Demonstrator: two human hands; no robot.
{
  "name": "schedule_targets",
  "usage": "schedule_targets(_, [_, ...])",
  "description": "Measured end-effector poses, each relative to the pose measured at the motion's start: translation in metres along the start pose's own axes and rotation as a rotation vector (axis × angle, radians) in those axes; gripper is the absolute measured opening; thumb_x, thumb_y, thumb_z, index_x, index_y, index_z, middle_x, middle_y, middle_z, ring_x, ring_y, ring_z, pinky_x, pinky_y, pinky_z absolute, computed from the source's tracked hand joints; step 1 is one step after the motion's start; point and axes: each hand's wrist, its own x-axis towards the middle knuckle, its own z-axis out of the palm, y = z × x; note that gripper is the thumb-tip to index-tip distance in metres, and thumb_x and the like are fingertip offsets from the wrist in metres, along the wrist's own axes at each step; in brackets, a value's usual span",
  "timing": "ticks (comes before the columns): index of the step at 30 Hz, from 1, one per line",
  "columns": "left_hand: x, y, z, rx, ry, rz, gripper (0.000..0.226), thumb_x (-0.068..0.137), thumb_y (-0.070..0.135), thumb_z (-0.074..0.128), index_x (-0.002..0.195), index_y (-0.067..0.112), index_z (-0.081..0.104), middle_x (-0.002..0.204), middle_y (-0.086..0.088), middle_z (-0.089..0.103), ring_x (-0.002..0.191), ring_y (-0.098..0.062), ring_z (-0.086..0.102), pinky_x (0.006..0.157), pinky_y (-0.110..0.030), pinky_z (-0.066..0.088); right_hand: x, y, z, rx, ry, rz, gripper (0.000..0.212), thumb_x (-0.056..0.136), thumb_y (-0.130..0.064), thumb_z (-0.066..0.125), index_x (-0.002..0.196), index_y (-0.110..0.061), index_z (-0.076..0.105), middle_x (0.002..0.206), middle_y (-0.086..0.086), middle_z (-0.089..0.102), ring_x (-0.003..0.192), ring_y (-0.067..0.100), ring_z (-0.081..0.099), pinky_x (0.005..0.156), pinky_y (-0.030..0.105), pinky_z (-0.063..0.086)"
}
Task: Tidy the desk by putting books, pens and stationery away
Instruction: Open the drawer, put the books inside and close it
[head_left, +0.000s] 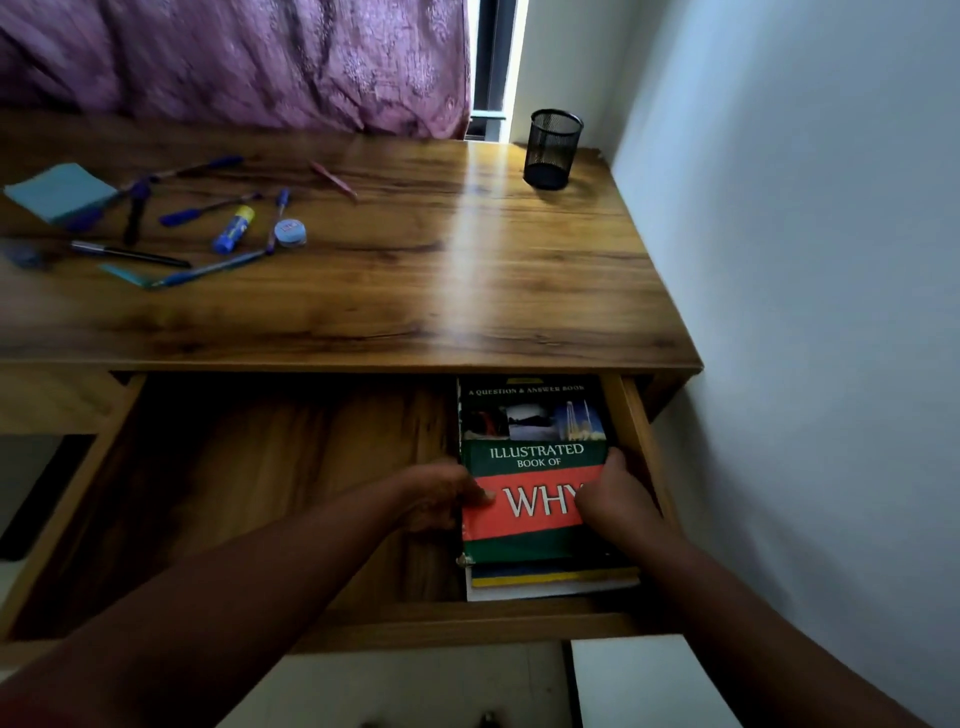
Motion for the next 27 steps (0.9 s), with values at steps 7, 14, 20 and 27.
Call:
schedule_targets(7, [0.005,0.013,-0.004,0.875,0.197,-0.042,0.054,0.077,0.052,0.065,0.117,0.017,0.054,0.102,-0.004,0.064,0.090,-0.021,0.063,0.085,-0.040,0.053,-0.010,0.012,0.006,-0.499,0.114,-0.217,0.019,0.092,-0.027,0.052,0.107,-0.015,0.054,0.110,0.009,0.061,0.093,0.024,0.062,0.073,0.031,0.045])
schedule_targets(14, [-0.078,0.008,0.001,1.430,0.502,0.325,0.060,0.084,0.072,0.041,0.112,0.022,0.055,0.107,-0.002,0.063,0.094,-0.019,0.059,0.076,-0.031,0.047,-0.042,0.010,-0.004,-0.612,0.131,-0.570,0.039,0.092,-0.055,0.039,0.114,-0.026,0.054,0.111,-0.003,0.061,0.096,0.013,0.059,0.079,0.027,0.047])
schedule_targets(20, [-0.156,-0.095,-0.033,1.407,0.579,0.443,0.096,0.074,0.085,0.011,0.144,0.025,0.038,0.152,0.004,0.033,0.142,-0.019,0.030,0.115,-0.023,0.005,-0.089,0.017,0.037,-0.537,-0.023,-0.756,0.080,0.081,-0.080,0.014,0.129,-0.029,0.053,0.128,-0.009,0.058,0.119,0.013,0.053,0.104,0.033,0.036])
schedule_targets(27, [-0.152,-0.129,-0.047,1.577,0.737,0.523,0.095,0.080,0.081,0.036,0.143,0.009,0.040,0.152,-0.010,0.035,0.141,-0.030,0.030,0.110,-0.047,0.020,-0.084,0.027,0.056,-0.698,0.045,-0.930,0.074,0.078,-0.081,0.034,0.121,-0.026,0.060,0.120,-0.003,0.066,0.113,0.025,0.061,0.101,0.044,0.035])
